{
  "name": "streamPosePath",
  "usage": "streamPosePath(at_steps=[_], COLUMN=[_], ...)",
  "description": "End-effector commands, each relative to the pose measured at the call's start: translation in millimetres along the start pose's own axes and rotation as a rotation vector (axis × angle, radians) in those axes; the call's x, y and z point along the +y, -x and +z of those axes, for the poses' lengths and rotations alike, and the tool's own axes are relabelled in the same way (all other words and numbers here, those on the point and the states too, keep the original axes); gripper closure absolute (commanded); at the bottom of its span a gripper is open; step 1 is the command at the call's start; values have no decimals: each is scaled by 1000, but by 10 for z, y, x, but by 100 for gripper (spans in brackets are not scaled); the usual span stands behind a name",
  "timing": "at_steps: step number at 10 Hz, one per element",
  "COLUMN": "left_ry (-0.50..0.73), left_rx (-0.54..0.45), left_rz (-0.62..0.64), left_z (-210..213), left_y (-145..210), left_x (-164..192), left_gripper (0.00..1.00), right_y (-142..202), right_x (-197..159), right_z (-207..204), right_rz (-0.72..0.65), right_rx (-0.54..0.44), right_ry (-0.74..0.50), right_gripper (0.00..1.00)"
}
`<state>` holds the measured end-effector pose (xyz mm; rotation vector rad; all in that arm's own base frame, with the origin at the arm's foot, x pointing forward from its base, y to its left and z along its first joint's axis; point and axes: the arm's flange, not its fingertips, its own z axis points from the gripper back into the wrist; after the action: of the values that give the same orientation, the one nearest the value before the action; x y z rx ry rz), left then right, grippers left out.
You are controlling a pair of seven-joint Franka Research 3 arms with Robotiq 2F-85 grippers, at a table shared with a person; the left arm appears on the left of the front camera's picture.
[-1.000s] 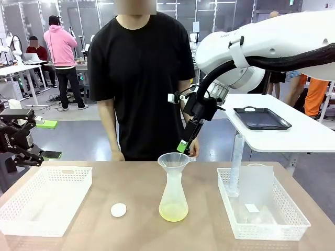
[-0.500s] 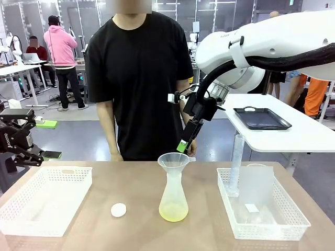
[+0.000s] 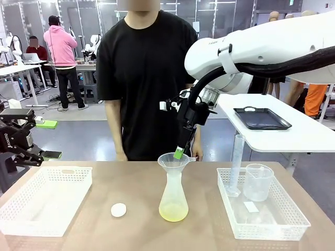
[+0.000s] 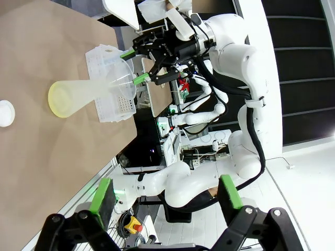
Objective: Prepare the solutions needed for the experiment.
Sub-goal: Once the solution is in the Big flask , pick up the Plastic Funnel and place it back into the right Organizing basket.
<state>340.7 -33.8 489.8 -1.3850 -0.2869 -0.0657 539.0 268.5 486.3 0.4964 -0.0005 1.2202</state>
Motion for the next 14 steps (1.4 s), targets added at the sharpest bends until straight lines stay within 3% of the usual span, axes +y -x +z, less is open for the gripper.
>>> streamPosePath(at_steps=[1, 3, 6, 7, 8, 9, 10, 12, 14], left_ry=[25, 25, 25, 25, 25, 25, 25, 25, 25], left_rx=[-4, -4, -4, -4, -4, -4, -4, -4, -4], left_rz=[0, 0, 0, 0, 0, 0, 0, 0, 0], left_z=[-8, -8, -8, -8, -8, -8, -8, -8, -8], left_y=[-11, -11, -11, -11, -11, -11, -11, -11, -11], left_x=[-28, -28, -28, -28, -28, -28, -28, -28, -28], left_gripper=[0, 0, 0, 0, 0, 0, 0, 0, 0], right_y=[-118, -168, -215, -218, -214, -210, -206, -199, -192], right_x=[-41, -67, -64, -54, -52, -49, -45, -45, -28], right_z=[-49, -123, -165, -169, -172, -172, -175, -185, -158], right_rz=[22, 19, 6, 6, 3, 2, 0, -5, -6], right_rx=[73, 110, 142, 142, 143, 141, 142, 143, 132], right_ry=[5, 2, 13, 15, 15, 17, 16, 15, 17], right_gripper=[26, 29, 56, 60, 72, 76, 88, 100, 100])
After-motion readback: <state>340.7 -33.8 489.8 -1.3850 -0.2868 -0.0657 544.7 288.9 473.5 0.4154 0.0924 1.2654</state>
